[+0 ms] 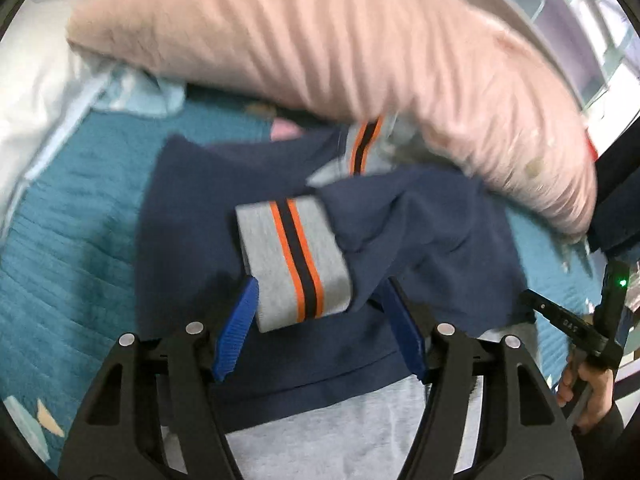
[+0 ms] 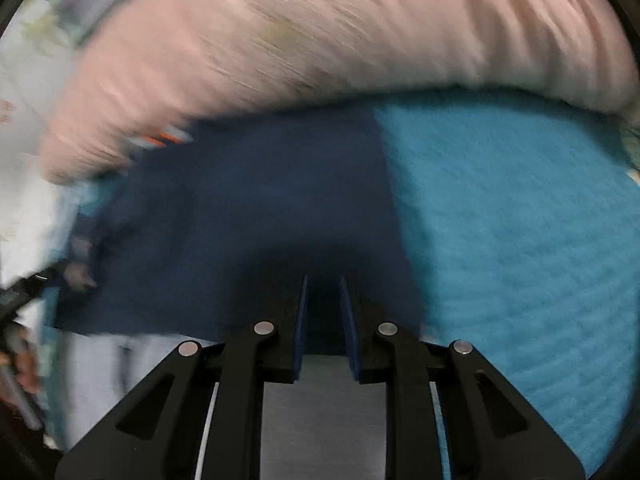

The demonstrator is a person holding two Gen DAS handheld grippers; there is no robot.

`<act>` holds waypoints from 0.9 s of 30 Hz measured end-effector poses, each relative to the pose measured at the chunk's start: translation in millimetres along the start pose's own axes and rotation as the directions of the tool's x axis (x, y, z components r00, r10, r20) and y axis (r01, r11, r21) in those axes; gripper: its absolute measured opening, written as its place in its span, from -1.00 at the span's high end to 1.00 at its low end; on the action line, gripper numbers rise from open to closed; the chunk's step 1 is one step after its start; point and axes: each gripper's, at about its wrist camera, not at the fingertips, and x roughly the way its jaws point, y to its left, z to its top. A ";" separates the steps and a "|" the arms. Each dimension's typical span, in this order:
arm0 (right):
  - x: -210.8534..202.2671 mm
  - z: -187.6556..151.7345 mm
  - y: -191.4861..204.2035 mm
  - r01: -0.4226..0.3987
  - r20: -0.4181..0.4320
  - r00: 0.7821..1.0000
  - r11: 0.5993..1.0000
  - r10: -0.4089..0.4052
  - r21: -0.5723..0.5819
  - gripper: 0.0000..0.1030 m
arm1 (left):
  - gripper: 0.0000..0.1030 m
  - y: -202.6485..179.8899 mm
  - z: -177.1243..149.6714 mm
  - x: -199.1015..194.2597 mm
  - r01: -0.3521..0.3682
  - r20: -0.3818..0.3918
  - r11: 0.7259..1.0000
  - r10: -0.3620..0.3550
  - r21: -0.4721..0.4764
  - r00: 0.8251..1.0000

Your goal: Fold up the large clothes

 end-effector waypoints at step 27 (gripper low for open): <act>-17.0 32.2 -31.2 -0.115 0.080 0.990 0.993 0.113 0.016 0.12 | -0.57 91.1 49.9 0.5 -0.096 0.007 0.994 0.096 -0.060 0.995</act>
